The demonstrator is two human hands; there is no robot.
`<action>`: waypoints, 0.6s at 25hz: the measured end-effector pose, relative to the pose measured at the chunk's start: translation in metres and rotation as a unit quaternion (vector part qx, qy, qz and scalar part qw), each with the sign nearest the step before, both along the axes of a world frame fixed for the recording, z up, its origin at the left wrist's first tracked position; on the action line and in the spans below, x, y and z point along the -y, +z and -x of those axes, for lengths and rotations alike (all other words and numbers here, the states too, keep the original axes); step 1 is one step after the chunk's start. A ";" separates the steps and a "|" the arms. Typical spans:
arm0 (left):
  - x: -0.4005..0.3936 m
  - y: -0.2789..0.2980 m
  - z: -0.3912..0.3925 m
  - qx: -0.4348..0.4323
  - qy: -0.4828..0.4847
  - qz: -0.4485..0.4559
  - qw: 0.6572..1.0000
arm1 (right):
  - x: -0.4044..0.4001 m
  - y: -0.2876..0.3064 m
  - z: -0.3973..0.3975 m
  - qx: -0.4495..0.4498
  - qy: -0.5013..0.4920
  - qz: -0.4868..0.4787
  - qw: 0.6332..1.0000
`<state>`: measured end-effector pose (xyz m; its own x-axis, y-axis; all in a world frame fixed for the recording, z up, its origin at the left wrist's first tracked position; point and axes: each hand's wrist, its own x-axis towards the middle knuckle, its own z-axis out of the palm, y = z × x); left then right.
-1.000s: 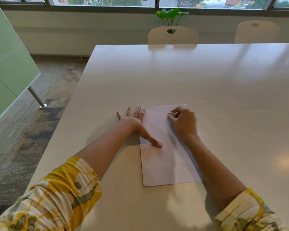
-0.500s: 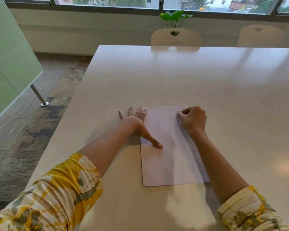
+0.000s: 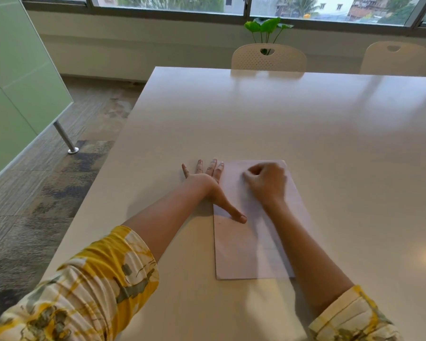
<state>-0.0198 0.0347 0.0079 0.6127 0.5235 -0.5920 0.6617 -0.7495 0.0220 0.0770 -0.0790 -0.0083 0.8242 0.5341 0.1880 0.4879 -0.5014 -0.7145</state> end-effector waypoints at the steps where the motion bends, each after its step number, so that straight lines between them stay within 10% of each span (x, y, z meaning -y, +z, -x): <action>1: 0.000 -0.001 0.000 -0.001 -0.009 -0.010 1.000 | -0.009 -0.006 0.022 -0.007 0.066 -0.001 0.998; 7: -0.002 0.000 0.002 0.004 0.007 0.009 1.000 | 0.026 0.003 -0.052 -0.018 -0.153 0.016 0.988; 12: -0.002 -0.001 -0.001 -0.007 -0.016 -0.011 1.000 | -0.017 -0.013 0.019 -0.001 0.060 -0.013 0.998; 15: -0.002 -0.001 0.000 -0.002 -0.002 0.002 1.000 | 0.012 -0.005 -0.030 -0.010 -0.083 -0.019 0.996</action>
